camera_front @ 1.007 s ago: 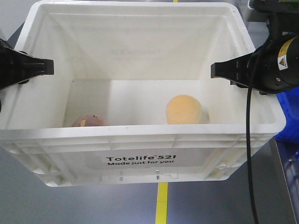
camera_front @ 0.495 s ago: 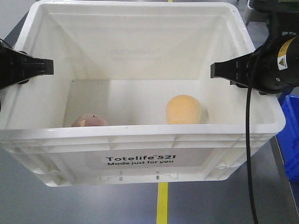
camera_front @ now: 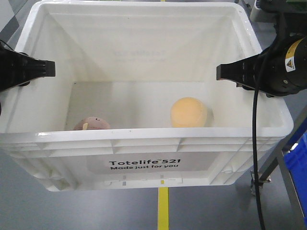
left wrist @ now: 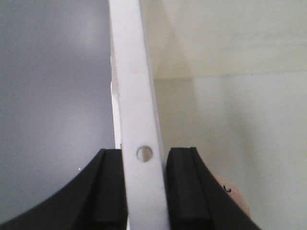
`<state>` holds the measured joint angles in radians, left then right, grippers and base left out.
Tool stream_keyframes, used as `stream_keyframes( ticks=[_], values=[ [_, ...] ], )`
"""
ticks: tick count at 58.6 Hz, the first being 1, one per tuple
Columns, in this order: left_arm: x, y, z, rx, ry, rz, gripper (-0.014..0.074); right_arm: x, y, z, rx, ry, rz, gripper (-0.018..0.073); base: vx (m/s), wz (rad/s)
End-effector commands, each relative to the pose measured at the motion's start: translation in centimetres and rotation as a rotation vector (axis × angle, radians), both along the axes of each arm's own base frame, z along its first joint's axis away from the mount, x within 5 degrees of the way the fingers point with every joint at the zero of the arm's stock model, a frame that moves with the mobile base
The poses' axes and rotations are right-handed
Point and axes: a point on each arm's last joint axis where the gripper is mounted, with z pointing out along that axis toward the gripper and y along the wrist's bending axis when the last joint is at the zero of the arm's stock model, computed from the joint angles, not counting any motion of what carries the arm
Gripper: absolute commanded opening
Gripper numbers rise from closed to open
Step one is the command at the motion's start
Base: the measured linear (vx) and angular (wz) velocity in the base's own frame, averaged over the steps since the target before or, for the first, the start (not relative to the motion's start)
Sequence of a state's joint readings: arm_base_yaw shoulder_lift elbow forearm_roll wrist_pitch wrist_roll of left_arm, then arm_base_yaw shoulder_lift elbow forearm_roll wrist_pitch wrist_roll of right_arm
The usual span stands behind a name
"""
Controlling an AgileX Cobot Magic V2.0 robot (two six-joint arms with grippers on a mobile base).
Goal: Place moving items into box and shelve
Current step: 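Hold the tote with both grippers while the base drives away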
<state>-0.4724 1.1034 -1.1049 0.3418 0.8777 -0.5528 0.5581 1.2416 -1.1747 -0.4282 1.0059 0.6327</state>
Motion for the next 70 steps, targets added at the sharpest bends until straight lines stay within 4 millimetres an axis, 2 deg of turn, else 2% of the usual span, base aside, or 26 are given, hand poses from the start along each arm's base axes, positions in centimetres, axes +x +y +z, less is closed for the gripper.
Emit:
stream_keyframes(
  ticks=[1,70],
  values=[
    [-0.26,0.36,2.91,0.007,-0.185,-0.037,0.0147,0.08,-0.89,3.0,-0.02,-0.187,0.017,0.006,0.44,-0.09],
    [-0.26,0.36,2.91,0.007,-0.185,-0.037,0.0147,0.08,-0.89,3.0,-0.021,-0.188,0.017,0.006,0.44,-0.06]
  ],
)
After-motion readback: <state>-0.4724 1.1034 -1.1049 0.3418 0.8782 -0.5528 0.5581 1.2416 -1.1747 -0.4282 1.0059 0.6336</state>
